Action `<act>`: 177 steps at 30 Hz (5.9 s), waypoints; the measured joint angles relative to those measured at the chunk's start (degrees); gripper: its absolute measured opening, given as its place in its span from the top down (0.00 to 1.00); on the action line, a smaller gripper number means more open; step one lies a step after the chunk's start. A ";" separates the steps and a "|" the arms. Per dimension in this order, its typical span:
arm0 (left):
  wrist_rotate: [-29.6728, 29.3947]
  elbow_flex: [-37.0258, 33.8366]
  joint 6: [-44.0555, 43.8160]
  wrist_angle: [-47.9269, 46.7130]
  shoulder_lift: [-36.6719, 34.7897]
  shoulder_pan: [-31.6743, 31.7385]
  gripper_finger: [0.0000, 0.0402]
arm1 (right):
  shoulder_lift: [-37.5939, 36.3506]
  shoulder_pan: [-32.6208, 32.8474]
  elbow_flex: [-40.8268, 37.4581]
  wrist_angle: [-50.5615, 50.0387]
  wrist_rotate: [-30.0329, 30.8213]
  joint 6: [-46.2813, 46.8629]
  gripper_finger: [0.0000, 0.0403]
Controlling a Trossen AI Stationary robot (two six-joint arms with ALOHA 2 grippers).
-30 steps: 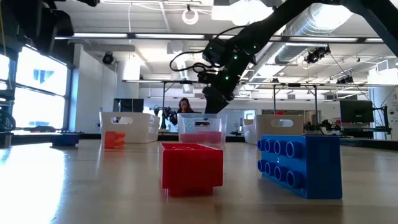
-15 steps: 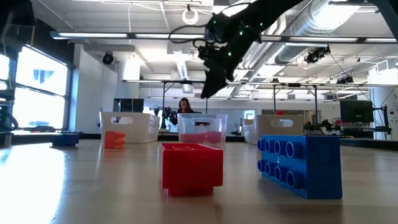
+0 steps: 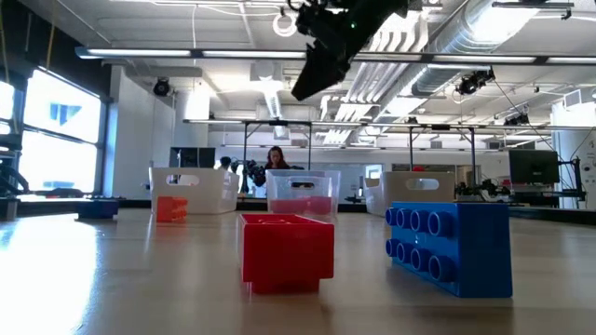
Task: Sort & place blocks by color
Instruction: Put the orange game piece into the white bin, then put the blue game piece into the gray bin
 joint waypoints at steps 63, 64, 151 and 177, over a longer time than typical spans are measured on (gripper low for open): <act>-4.05 0.00 4.77 8.31 23.37 -3.66 0.76 | -0.81 21.30 0.02 -13.33 7.30 10.51 0.50; -5.13 0.00 4.77 7.09 22.58 -3.36 0.76 | -0.81 22.06 0.02 -13.33 7.16 10.51 0.50; -11.93 0.02 69.23 23.42 8.62 80.71 0.68 | -0.76 59.42 -16.22 -27.07 -1.75 114.33 0.50; -9.65 0.02 72.22 25.88 8.58 80.77 0.49 | 6.27 64.91 -16.20 -26.65 2.45 131.13 0.50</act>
